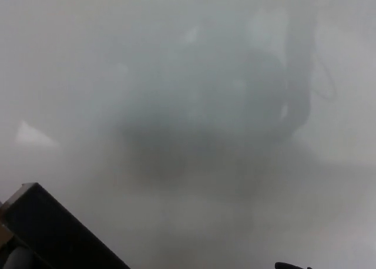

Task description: A magnetic marker holder is on the left hand side of the white board, the robot put the index and middle finger into the opening of the container and pull off the magnetic holder and hand it to a human on the left hand side.

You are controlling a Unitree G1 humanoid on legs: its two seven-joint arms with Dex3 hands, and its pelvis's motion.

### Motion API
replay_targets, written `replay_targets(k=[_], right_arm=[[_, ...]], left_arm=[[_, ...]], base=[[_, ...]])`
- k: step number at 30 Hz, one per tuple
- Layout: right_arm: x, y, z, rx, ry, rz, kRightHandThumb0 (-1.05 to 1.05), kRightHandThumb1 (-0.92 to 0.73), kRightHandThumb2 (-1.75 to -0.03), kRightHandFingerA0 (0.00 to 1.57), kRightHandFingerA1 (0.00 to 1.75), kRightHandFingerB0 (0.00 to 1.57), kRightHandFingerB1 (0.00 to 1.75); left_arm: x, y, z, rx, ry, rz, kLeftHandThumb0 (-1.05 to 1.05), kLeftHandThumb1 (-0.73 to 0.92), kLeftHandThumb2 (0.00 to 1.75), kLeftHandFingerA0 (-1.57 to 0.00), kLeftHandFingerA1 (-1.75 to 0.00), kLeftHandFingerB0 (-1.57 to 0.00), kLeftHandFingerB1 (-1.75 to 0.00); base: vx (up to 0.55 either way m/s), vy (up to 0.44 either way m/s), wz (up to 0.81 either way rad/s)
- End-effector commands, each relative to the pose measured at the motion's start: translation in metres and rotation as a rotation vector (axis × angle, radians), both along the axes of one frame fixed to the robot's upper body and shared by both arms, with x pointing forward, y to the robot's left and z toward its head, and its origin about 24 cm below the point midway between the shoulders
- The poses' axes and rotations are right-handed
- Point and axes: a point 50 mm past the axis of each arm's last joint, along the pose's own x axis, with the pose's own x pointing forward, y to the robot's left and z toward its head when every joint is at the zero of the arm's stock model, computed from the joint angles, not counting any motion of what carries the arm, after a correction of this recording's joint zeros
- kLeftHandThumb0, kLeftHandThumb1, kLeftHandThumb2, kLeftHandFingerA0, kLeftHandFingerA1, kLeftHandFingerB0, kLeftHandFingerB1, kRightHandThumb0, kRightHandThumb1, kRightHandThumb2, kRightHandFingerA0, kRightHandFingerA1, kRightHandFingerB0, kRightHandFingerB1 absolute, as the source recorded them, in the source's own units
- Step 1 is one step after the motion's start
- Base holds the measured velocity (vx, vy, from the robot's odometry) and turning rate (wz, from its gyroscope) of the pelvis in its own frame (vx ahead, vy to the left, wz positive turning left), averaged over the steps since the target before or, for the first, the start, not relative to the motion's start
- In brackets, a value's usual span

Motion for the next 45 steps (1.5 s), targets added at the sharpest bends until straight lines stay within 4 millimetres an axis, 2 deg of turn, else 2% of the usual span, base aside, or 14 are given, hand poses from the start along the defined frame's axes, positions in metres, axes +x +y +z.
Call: replay_targets(k=[1,2,5,6,13,14,16,24,25,28,29,31,36,45], right_arm=[[-0.008,-0.013,0.000,0.015,0.009,-0.050,-0.41,-0.71,-0.61,0.86,0.50,0.64,0.45],[-0.009,-0.012,0.000,0.012,0.010,-0.046,-0.42,-0.71,-0.59,0.86,0.50,0.62,0.45],[-0.009,-0.011,-0.001,0.015,0.014,-0.047,-0.40,-0.71,-0.61,0.87,0.50,0.64,0.46],[-0.010,-0.011,-0.001,0.016,0.014,-0.046,-0.40,-0.71,-0.61,0.87,0.51,0.64,0.46],[-0.010,-0.009,-0.002,0.020,0.017,-0.042,-0.40,-0.71,-0.61,0.86,0.51,0.64,0.46],[-0.009,-0.009,-0.002,0.019,0.018,-0.044,-0.40,-0.71,-0.61,0.86,0.51,0.64,0.46],[-0.009,-0.009,-0.002,0.019,0.018,-0.043,-0.40,-0.71,-0.61,0.87,0.51,0.65,0.46],[-0.009,-0.010,-0.002,0.023,0.021,-0.047,-0.42,-0.70,-0.61,0.88,0.51,0.65,0.46],[-0.008,-0.011,-0.001,0.019,0.017,-0.045,-0.41,-0.71,-0.61,0.87,0.51,0.64,0.46],[-0.006,-0.012,0.000,0.014,0.013,-0.044,-0.41,-0.71,-0.61,0.87,0.51,0.64,0.46],[-0.007,-0.012,-0.001,0.015,0.012,-0.044,-0.40,-0.71,-0.61,0.86,0.51,0.64,0.46],[-0.008,-0.011,-0.001,0.015,0.015,-0.043,-0.40,-0.71,-0.61,0.87,0.51,0.65,0.46],[-0.009,-0.010,-0.002,0.015,0.028,-0.041,-0.41,-0.72,-0.61,0.86,0.50,0.64,0.45],[-0.010,-0.011,-0.002,0.024,0.029,-0.047,-0.40,-0.70,-0.61,0.87,0.51,0.65,0.46]], left_arm=[[-0.018,0.010,0.057,-0.421,-0.334,0.048,-0.44,0.71,0.64,-0.86,-1.43,-0.71,-0.65],[-0.018,0.009,0.057,-0.423,-0.320,0.071,-0.43,0.74,0.68,-0.81,-1.61,-0.68,-0.69],[-0.017,0.009,0.058,-0.426,-0.299,0.099,-0.53,0.61,0.80,-0.95,-1.47,-0.65,-0.73],[-0.017,0.010,0.057,-0.420,-0.278,0.110,-0.42,0.75,0.66,-0.80,-1.68,-0.70,-0.69],[-0.019,0.013,0.055,-0.413,-0.235,0.126,-0.42,0.75,0.66,-0.78,-1.66,-0.64,-0.61],[-0.018,0.015,0.055,-0.399,-0.229,0.150,-0.53,0.61,0.81,-0.91,-1.43,-0.66,-0.72],[-0.018,0.015,0.054,-0.397,-0.219,0.156,-0.43,0.73,0.67,-0.79,-1.62,-0.67,-0.65],[-0.018,0.015,0.055,-0.412,-0.213,0.159,-0.44,0.74,0.67,-0.80,-1.61,-0.69,-0.66],[-0.017,0.015,0.058,-0.407,-0.238,0.146,-0.51,0.64,0.60,-0.72,-0.50,-0.61,-0.38],[-0.015,0.016,0.062,-0.401,-0.274,0.126,-0.51,0.64,0.60,-0.72,-0.50,-0.61,-0.38],[-0.014,0.016,0.062,-0.402,-0.313,0.095,-0.61,0.56,0.57,-0.44,-0.35,-0.30,-0.33],[-0.011,0.018,0.061,-0.393,-0.395,0.034,-0.82,0.57,0.59,-0.41,-0.37,-0.28,-0.34],[-0.010,0.020,0.059,-0.386,-0.439,-0.022,-0.96,0.66,0.62,-0.51,-0.36,-0.35,-0.36],[-0.015,0.019,0.057,-0.387,-0.437,-0.047,-0.96,0.64,0.61,-0.48,-0.35,-0.34,-0.38]], base=[[0.00,0.000,0.00],[0.00,0.000,0.00],[0.00,0.000,0.00],[0.00,0.000,0.00],[0.00,0.000,0.00],[0.00,0.000,0.00],[0.00,0.000,0.00],[0.00,0.000,0.00],[0.00,0.000,0.00],[0.00,0.000,0.00],[0.00,0.000,0.00],[0.00,0.000,0.00],[0.00,0.000,0.00],[0.00,0.000,0.00]])
